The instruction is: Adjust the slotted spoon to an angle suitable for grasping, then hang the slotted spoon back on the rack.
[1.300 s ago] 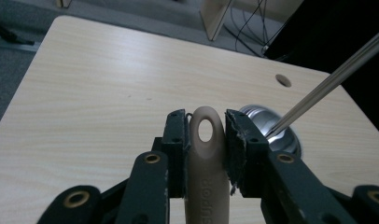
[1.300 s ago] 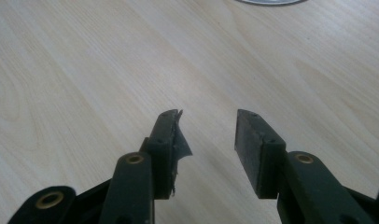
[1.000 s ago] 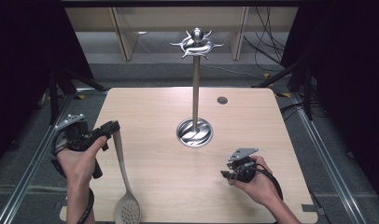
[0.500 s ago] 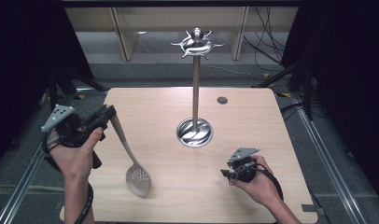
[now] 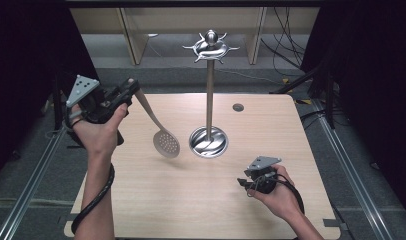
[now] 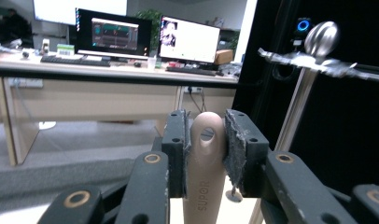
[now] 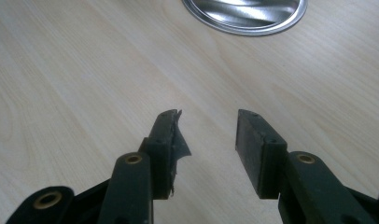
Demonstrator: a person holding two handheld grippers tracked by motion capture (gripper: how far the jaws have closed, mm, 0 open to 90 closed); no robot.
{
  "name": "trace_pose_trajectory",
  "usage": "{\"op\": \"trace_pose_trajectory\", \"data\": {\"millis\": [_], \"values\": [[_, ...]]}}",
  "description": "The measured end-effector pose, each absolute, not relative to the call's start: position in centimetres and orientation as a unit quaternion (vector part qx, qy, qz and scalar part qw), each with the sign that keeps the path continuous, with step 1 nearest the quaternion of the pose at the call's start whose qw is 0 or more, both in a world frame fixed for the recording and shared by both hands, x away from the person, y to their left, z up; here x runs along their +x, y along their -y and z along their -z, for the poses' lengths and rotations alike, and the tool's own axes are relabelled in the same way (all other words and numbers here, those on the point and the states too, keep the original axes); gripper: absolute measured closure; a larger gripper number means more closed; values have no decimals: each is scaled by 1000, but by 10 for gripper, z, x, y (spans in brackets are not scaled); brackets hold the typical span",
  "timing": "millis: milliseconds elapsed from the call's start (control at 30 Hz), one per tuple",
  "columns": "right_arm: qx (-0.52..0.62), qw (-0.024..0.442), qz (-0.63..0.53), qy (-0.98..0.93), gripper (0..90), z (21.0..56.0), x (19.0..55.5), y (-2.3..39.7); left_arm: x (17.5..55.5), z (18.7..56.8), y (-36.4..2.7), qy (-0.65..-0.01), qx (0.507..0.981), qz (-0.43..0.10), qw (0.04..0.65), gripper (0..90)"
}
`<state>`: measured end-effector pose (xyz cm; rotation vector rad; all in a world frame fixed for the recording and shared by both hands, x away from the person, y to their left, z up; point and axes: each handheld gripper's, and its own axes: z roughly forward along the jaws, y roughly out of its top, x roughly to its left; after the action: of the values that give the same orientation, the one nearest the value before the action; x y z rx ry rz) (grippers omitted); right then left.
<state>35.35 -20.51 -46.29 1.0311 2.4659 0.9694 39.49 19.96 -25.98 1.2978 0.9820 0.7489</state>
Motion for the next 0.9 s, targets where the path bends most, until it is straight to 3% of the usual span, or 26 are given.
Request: {"op": "trace_pose_trajectory", "data": {"millis": [900], "values": [[378, 162, -332, -849, 596, 455, 349, 216, 392, 244, -136, -380, 623, -276, 626, 697]]}}
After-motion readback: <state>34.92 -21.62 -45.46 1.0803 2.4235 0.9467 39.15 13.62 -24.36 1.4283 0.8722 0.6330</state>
